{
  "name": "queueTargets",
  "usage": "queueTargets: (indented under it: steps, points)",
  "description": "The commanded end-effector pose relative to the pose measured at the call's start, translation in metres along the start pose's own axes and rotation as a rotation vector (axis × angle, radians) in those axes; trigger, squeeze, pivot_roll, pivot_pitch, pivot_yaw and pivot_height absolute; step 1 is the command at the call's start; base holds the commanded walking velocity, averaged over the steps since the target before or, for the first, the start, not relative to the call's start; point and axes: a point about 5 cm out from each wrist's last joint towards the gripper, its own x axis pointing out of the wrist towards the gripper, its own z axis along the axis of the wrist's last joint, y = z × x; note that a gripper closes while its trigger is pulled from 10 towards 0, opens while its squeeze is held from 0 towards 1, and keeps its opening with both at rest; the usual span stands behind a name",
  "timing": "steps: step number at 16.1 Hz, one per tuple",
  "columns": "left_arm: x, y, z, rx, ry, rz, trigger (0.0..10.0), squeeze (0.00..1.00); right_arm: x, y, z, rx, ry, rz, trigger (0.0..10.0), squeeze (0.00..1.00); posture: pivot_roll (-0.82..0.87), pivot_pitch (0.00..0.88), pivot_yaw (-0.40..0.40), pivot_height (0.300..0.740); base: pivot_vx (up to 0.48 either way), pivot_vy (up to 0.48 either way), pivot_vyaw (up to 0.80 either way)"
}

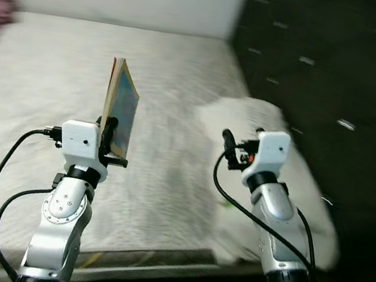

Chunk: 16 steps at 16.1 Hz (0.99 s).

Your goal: Clean up the room

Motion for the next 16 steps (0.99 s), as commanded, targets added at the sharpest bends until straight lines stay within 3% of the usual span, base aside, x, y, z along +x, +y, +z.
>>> queueTargets:
  steps: [1,5,7,12,16]
  points:
    - [-0.001,0.002,0.011,0.008,-0.048,-0.007,10.0,0.0,0.0,0.0,0.001,0.008,-0.005,0.0,10.0,0.0,0.03,0.004,-0.049,0.74,0.0,0.0,-0.8]
    - [-0.006,0.017,0.004,-0.001,-0.002,0.134,10.0,0.0,-0.002,0.004,0.001,0.032,-0.009,0.001,10.0,0.0,0.04,0.009,-0.03,0.74,0.0,0.0,-0.65]
    - [-0.007,0.02,0.0,0.014,0.006,0.097,10.0,0.0,-0.002,0.003,-0.002,0.056,-0.007,-0.024,10.0,0.0,0.03,0.027,-0.041,0.74,0.0,0.0,0.0]
    - [-0.008,0.004,-0.005,-0.07,0.032,0.077,10.0,0.0,-0.008,0.005,-0.003,0.049,-0.005,0.004,10.0,0.0,0.04,0.039,-0.064,0.74,0.0,0.0,0.0]
    - [-0.008,0.001,-0.004,-0.095,0.046,0.088,10.0,0.0,-0.008,0.012,-0.003,0.058,-0.002,0.018,10.0,0.0,0.04,0.054,-0.065,0.691,0.0,0.0,0.0]
